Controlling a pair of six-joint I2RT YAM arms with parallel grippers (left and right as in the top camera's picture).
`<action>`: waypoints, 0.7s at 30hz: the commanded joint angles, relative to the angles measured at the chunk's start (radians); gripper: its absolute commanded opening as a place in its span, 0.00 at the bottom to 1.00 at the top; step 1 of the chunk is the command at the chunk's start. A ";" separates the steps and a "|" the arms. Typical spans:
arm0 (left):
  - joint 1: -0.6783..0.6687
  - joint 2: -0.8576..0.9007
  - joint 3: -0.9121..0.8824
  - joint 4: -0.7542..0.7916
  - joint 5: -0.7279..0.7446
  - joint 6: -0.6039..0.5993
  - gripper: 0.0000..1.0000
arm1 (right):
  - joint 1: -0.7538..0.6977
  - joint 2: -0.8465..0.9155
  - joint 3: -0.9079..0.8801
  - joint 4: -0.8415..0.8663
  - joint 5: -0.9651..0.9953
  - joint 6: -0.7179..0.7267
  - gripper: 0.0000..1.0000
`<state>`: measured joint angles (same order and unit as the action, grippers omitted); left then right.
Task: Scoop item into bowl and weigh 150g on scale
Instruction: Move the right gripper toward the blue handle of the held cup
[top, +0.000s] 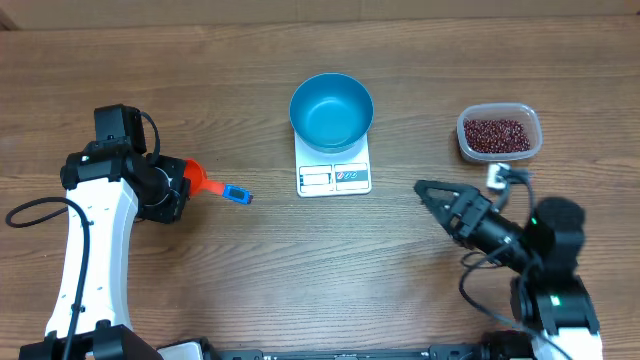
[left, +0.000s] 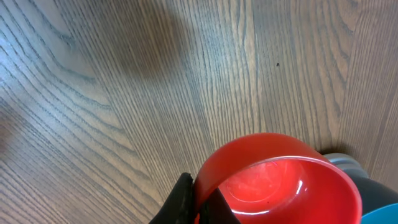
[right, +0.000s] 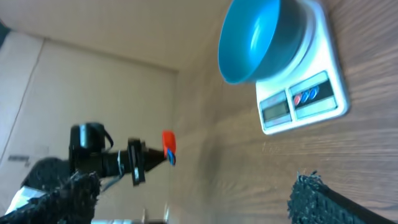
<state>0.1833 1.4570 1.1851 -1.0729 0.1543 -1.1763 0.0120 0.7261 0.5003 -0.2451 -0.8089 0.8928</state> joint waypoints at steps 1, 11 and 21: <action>-0.001 -0.010 0.017 -0.005 0.008 -0.006 0.04 | 0.065 0.086 0.026 0.036 -0.106 -0.030 1.00; -0.001 -0.010 0.017 -0.024 0.008 -0.006 0.04 | 0.252 0.264 0.026 0.203 -0.105 0.103 1.00; -0.001 -0.010 0.017 -0.089 0.028 0.034 0.04 | 0.380 0.344 0.026 0.361 -0.055 0.136 1.00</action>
<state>0.1833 1.4570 1.1851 -1.1503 0.1688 -1.1706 0.3576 1.0683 0.5030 0.1032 -0.8970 1.0145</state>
